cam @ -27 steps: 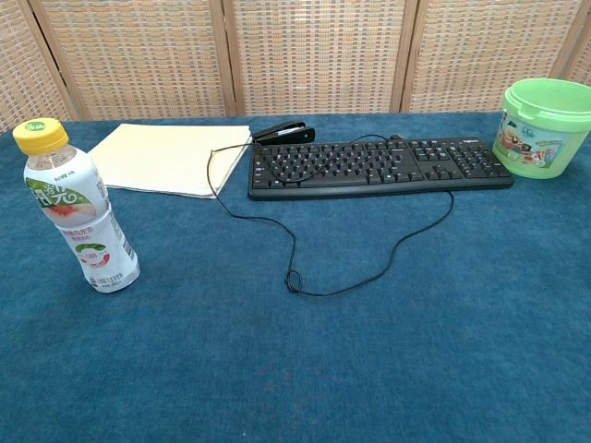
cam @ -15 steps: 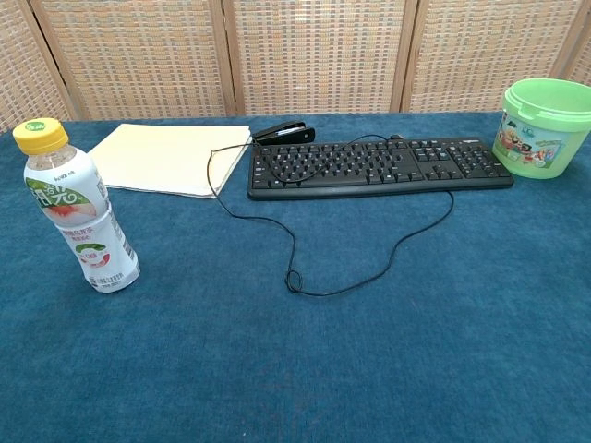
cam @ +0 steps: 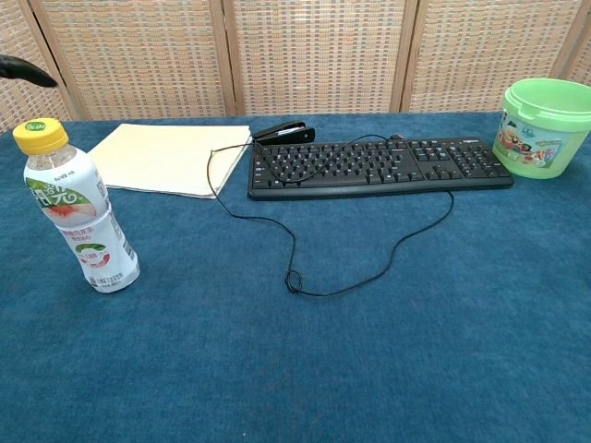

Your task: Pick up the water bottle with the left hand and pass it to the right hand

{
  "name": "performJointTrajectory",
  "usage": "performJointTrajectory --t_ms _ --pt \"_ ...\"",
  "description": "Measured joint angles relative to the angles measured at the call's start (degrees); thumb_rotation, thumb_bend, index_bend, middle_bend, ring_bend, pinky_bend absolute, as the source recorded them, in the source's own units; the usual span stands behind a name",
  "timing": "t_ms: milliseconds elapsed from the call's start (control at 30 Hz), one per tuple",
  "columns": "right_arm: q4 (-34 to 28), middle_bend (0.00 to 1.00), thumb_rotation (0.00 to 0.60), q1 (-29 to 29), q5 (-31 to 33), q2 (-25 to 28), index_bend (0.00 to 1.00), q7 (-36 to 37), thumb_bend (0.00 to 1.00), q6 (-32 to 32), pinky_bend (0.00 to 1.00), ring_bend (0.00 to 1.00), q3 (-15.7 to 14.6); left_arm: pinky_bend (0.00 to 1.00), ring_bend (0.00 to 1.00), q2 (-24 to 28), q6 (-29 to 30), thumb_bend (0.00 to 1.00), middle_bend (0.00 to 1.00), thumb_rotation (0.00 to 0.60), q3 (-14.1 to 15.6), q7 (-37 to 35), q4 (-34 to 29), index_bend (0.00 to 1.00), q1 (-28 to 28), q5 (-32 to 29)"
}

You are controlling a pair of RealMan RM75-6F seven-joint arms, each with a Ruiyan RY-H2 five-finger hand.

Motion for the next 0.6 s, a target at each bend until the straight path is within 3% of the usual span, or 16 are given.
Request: performJointTrajectory --t_ms 267,400,500,600 --pt "0.1 0.00 0.600 0.1 0.3 -0.2 0.04 0.2 0.00 -0.5 0.00 0.00 -0.1 0.10 0.01 -4.3 -5.5 0.00 0.00 0.600 -0.8 -1.0 4.3 0.00 -5.1 -2.0" --pt "0.3 0.00 0.600 0.2 0.8 -0.3 0.04 0.4 0.00 -0.9 0.00 0.00 0.0 0.21 0.13 -6.0 -7.2 0.00 0.01 0.600 -0.7 -2.8 5.6 0.00 -6.5 -2.4" --pt "0.3 0.00 0.600 0.2 1.4 -0.5 0.04 0.4 0.00 -0.8 0.00 0.00 0.3 0.31 0.24 -7.1 -7.5 0.00 0.12 0.600 -1.1 -4.1 7.1 0.05 -7.4 -2.9" --pt "0.3 0.00 0.600 0.1 1.7 -0.6 0.04 0.3 0.00 -0.7 0.00 0.00 0.5 0.44 0.36 -7.8 -8.0 0.00 0.30 0.600 -1.4 -4.9 8.3 0.23 -8.6 -3.2"
